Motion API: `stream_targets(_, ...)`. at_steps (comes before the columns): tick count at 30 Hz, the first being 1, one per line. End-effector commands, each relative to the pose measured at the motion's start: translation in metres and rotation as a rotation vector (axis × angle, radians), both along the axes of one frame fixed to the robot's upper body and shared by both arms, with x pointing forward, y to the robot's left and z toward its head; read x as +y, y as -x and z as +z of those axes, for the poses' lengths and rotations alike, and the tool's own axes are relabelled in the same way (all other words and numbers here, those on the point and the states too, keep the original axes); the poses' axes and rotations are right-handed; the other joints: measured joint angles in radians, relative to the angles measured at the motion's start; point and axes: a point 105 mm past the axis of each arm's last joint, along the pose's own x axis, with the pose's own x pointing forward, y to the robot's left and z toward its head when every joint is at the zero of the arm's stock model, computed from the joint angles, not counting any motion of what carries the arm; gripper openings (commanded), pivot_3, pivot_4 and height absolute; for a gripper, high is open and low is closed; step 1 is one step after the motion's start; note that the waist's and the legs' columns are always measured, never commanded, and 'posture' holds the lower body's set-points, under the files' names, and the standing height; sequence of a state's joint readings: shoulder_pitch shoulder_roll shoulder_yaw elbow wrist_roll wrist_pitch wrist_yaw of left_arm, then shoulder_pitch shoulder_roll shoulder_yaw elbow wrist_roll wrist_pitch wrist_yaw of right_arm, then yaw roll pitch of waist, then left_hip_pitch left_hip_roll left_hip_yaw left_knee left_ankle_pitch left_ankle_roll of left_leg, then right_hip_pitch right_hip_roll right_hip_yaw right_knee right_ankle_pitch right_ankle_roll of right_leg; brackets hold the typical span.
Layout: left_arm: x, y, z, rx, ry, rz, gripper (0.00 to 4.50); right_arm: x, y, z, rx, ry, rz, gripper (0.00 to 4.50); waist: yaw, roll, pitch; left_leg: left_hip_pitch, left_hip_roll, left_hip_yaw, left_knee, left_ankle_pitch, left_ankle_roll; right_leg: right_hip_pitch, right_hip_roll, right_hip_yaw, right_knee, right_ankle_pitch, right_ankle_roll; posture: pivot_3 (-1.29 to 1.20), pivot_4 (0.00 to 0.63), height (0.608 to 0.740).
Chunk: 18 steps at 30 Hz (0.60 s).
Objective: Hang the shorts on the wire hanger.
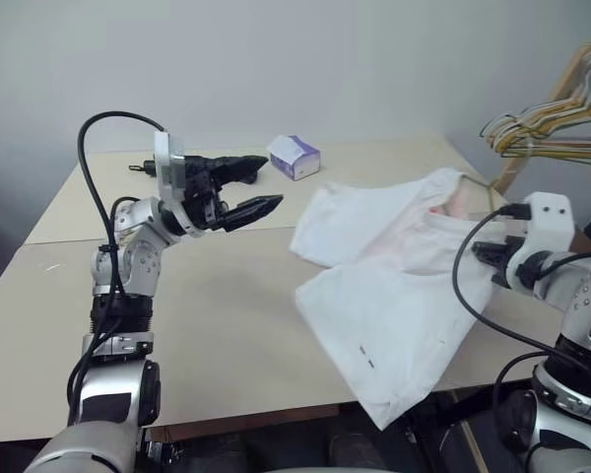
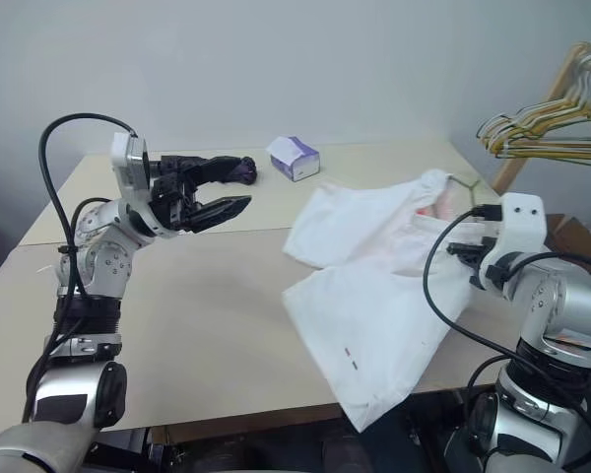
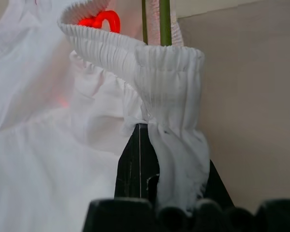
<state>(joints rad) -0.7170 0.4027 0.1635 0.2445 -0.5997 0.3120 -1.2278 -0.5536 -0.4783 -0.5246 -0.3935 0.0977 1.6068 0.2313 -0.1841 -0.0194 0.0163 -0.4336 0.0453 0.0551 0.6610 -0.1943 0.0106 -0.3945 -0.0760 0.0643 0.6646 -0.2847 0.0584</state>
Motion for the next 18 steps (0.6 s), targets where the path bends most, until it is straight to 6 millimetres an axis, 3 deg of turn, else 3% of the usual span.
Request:
stream_targets(1, -0.001, 0.009, 0.009, -0.032, 0.034, -0.035, 4.47, -0.023, 0.007, 0.019, -0.059, 0.048, -0.235, 0.0, -0.019, 0.001, 0.0, 0.003, 0.0, 0.0, -0.001, 0.0, 0.0, 0.003, 0.0, 0.001, 0.0, 0.0, 0.0, -0.25, 0.0, 0.74)
stream_targets(6, -0.007, 0.02, 0.01, -0.035, 0.068, -0.071, 4.47, -0.043, 0.017, 0.024, -0.035, 0.09, -0.488, 0.0, -0.053, 0.001, 0.0, 0.008, -0.001, 0.0, -0.001, 0.0, 0.0, 0.008, 0.0, 0.003, -0.001, -0.001, 0.001, -0.24, 0.0, 0.74)
stream_targets(18, -0.018, 0.033, 0.007, -0.031, 0.105, -0.098, 4.47, -0.099, 0.019, 0.083, -0.167, 0.081, -0.834, 0.0, -0.07, 0.002, 0.0, 0.01, -0.002, 0.001, -0.001, 0.0, 0.0, 0.009, -0.001, 0.004, -0.001, -0.001, 0.002, -0.23, 0.0, 0.74)
